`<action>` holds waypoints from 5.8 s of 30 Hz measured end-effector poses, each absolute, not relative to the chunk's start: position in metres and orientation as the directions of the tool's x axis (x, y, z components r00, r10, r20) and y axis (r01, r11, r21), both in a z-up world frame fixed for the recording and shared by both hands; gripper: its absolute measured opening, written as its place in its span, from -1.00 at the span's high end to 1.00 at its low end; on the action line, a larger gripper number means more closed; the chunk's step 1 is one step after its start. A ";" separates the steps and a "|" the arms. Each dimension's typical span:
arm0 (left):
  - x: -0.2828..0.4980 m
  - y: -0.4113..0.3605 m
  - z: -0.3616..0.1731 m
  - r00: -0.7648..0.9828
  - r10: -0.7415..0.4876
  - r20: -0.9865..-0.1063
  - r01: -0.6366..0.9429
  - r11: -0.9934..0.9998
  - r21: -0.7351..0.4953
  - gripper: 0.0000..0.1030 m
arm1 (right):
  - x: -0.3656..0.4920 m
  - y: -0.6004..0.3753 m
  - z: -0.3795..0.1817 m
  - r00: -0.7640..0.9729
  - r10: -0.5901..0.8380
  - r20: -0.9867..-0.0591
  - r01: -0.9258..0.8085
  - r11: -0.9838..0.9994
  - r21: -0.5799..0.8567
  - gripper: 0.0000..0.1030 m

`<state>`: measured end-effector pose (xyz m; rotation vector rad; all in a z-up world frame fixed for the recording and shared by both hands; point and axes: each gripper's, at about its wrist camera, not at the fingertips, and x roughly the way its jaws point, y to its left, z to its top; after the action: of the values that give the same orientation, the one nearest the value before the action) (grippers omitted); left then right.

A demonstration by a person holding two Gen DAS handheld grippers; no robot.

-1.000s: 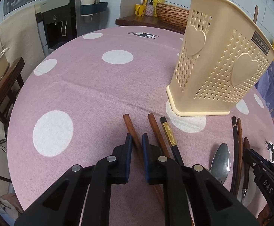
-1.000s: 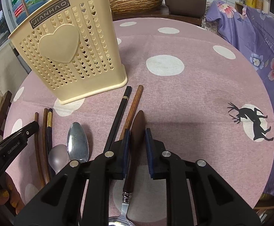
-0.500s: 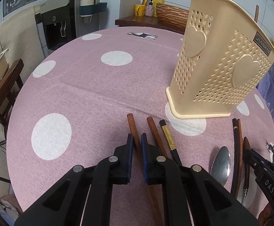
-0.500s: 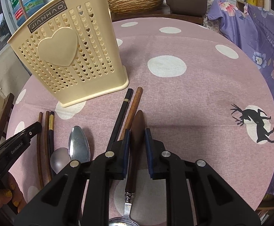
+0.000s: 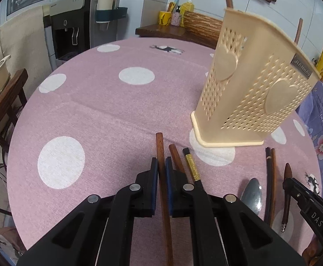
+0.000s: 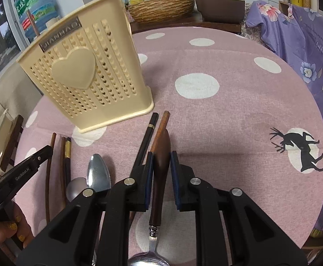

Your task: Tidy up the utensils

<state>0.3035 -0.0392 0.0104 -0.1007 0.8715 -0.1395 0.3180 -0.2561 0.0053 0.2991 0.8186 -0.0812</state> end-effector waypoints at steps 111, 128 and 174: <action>0.355 0.010 0.127 0.761 -0.286 -0.582 0.072 0.929 -0.363 0.85 | 0.325 -0.251 0.246 0.915 0.164 -0.369 -0.089 0.973 0.214 0.69; 0.300 0.012 0.265 0.902 -0.288 -0.321 0.191 0.934 -0.301 0.86 | 0.324 -0.250 0.267 0.925 0.140 -0.354 -0.073 0.978 0.197 0.69; 0.286 -0.048 0.137 0.845 -0.293 -0.446 0.216 0.952 -0.217 -0.56 | 0.324 -0.240 0.145 0.916 -0.014 -0.401 0.055 0.994 0.090 0.06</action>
<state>0.2861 -0.0480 0.1370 -0.1607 0.4953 -0.2697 0.3237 -0.2398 0.1451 0.1005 0.4117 -0.0358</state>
